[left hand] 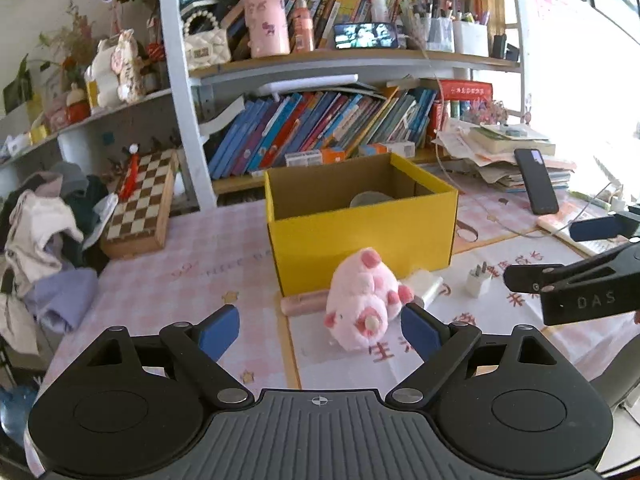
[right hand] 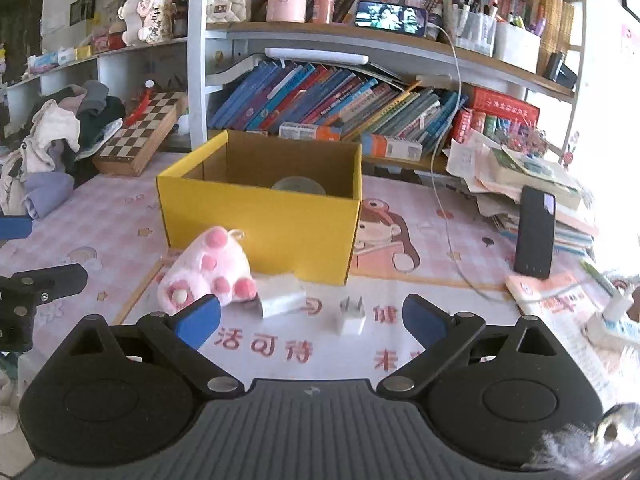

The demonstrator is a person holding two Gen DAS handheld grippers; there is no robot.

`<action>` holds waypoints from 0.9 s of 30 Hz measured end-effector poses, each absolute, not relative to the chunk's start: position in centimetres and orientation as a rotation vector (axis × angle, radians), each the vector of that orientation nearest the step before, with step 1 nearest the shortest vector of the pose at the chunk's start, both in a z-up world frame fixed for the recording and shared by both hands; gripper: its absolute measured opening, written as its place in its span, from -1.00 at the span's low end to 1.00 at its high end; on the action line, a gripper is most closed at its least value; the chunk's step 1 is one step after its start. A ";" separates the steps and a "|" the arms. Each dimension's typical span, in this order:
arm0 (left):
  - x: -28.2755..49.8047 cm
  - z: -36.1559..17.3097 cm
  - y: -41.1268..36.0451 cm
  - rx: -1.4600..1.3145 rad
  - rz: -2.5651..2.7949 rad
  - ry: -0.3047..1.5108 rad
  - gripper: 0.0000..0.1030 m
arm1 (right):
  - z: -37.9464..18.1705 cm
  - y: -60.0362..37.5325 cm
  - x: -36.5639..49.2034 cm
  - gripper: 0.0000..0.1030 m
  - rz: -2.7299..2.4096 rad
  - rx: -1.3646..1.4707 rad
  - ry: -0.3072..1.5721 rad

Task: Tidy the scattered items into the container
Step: 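Move both open tools back toward the pink pig and white chargers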

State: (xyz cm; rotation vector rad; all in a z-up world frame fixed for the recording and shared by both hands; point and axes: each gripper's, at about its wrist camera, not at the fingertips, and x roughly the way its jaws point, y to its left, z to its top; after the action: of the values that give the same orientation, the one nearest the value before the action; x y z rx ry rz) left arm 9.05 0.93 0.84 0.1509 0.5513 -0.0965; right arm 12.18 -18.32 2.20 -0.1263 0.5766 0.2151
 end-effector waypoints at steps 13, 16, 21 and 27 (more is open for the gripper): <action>7.4 -1.8 0.6 0.099 -0.071 0.616 0.76 | -1.3 -17.8 10.0 0.91 0.169 -0.135 0.653; 7.4 -2.4 0.6 0.087 -0.071 0.634 0.76 | -1.6 -17.5 9.7 0.91 0.191 -0.148 0.665; 7.7 -3.1 0.4 0.094 -0.064 0.656 0.76 | -2.1 -17.5 10.0 0.91 0.191 -0.150 0.680; 8.1 -4.0 0.0 0.092 -0.065 0.681 0.76 | -2.9 -18.1 10.7 0.91 0.179 -0.121 0.701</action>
State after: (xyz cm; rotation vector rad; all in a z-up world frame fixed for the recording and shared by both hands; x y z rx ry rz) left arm 8.13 -0.04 -4.00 0.0922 0.6806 -0.0654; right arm 10.66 -18.13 -2.94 -0.1207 0.7013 0.1788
